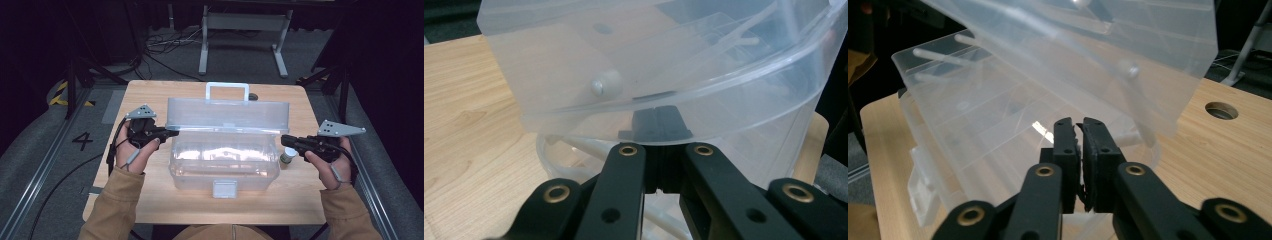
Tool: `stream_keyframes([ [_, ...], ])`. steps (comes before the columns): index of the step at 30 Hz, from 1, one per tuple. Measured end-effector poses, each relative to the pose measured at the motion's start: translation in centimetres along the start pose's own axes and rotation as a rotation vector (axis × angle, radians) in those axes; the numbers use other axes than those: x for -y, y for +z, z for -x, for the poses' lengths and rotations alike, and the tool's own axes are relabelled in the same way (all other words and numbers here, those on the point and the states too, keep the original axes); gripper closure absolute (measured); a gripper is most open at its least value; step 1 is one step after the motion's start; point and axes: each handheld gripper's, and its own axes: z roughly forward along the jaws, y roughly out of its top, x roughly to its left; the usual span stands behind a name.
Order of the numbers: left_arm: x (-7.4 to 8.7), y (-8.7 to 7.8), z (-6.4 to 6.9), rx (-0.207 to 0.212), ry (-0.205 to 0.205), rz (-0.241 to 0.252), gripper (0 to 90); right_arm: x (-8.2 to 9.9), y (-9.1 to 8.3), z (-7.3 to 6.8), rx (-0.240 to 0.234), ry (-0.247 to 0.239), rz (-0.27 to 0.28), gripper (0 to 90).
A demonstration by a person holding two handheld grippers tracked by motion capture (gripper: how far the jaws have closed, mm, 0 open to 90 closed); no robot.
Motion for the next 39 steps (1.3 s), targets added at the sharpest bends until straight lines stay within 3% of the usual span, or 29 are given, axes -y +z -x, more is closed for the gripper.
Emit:
stream_keyframes([
  [6,-0.9,0.1,-0.5,0.002,0.008,0.015,89.4,0.7,-0.8,-0.3,0.03,-0.048,0.01,66.1],
  [9,-1.2,0.1,-0.7,0.009,0.005,0.025,89.5,0.9,-0.9,-0.3,0.053,-0.122,0.069,53.2],
  [11,-1.4,0.1,-0.9,0.011,0.002,0.031,89.4,1.0,-0.9,-0.2,0.079,-0.133,0.1,49.4],
  [13,-1.5,0.2,-1.0,0.014,0.003,0.034,89.5,1.2,-0.8,-0.2,0.119,-0.11,0.074,48.3],
  [14,-1.5,0.2,-1.0,0.014,0.003,0.033,89.4,1.3,-0.8,-0.1,0.125,-0.091,0.037,48.5],
  [15,-1.5,0.2,-1.0,0.014,0.003,0.033,89.4,1.3,-0.8,-0.1,0.125,-0.091,0.037,48.5],
  [16,-1.6,0.2,-1.0,0.012,0.003,0.034,89.4,1.3,-0.8,-0.1,0.145,-0.078,0.001,47.8],
  [17,-1.5,0.2,-1.0,0.014,-0.001,0.036,89.4,1.3,-0.7,-0.1,0.182,-0.075,-0.02,44.0],
  [18,-1.6,0.2,-1.0,0.013,-0.001,0.037,89.4,1.3,-0.5,-0.1,0.216,-0.105,-0.012,40.0],
  [22,-1.6,0.2,-1.0,0.012,0.004,0.039,89.4,1.0,0.0,-0.3,0.224,-0.11,0.017,38.5],
  [24,-1.6,0.2,-1.1,0.014,0.003,0.039,89.4,0.7,0.3,-0.6,0.262,-0.129,0.05,36.8],
  [26,-1.6,0.2,-1.0,0.015,0.006,0.036,89.4,0.3,0.6,-0.8,0.266,-0.101,0.067,37.3],
  [28,-1.6,0.2,-1.0,0.014,0.007,0.035,89.3,0.0,0.8,-1.0,0.255,-0.11,0.087,41.3],
  [30,-1.6,0.2,-0.9,0.011,0.011,0.033,89.3,-0.5,1.1,-1.3,0.273,-0.084,0.114,38.5],
  [33,-1.5,0.2,-1.0,0.019,0.008,0.036,89.2,-1.2,1.5,-1.3,0.279,-0.05,0.11,37.9],
  [39,-1.5,0.2,-1.1,0.026,0.013,0.035,89.2,-2.6,2.8,-1.5,0.346,-0.084,0.098,45.0],
])
